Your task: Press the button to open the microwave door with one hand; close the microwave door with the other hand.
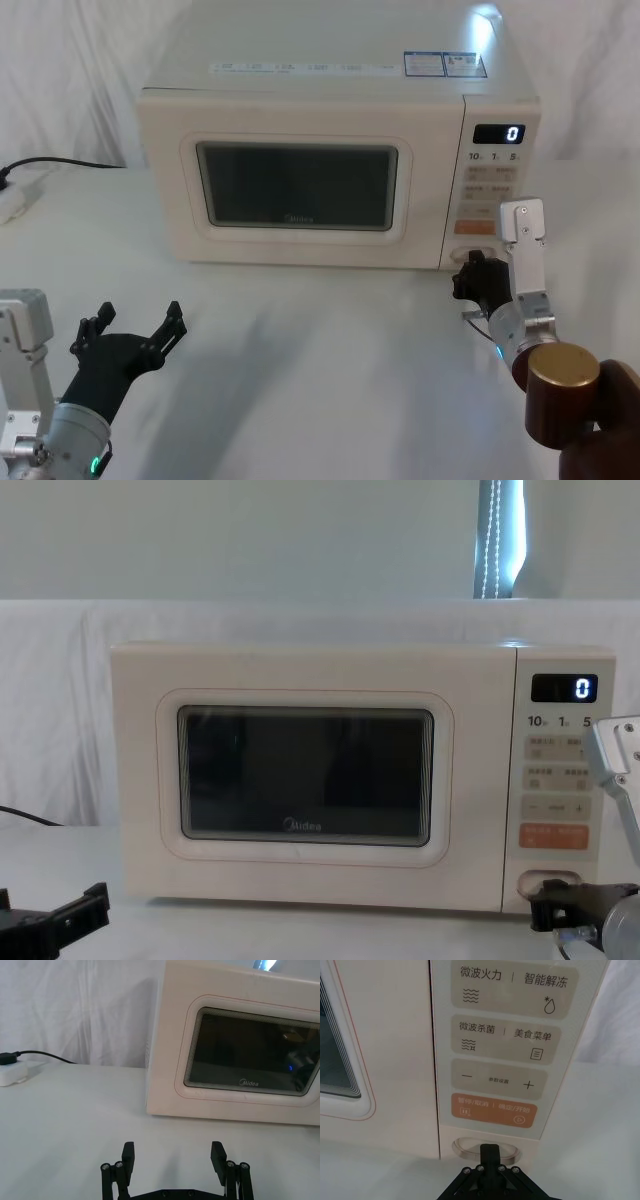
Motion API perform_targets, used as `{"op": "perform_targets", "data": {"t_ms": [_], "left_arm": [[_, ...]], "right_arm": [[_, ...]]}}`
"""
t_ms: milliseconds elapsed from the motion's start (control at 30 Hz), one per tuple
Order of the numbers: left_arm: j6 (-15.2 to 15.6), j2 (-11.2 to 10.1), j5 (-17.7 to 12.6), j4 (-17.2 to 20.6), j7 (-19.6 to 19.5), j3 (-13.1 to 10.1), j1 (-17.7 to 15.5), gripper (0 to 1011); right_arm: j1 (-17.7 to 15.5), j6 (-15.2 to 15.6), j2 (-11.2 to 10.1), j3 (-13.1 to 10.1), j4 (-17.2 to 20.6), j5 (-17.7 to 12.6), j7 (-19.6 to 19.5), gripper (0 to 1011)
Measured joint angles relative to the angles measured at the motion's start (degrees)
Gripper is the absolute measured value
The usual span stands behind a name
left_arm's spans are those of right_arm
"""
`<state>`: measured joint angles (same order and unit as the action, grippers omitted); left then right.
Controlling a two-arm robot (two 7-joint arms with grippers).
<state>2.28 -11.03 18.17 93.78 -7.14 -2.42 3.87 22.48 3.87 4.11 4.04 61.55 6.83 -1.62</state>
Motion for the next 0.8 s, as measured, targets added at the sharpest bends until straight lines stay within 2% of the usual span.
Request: {"op": "perform_targets", "data": {"t_ms": [800], "left_arm": [[0.0,0.0,0.0,0.0,0.0,0.0,0.0,1001]], "right_arm": [[2.3,-0.8,-0.3,-0.4,-2.8,0.3,-0.1,0]]}}
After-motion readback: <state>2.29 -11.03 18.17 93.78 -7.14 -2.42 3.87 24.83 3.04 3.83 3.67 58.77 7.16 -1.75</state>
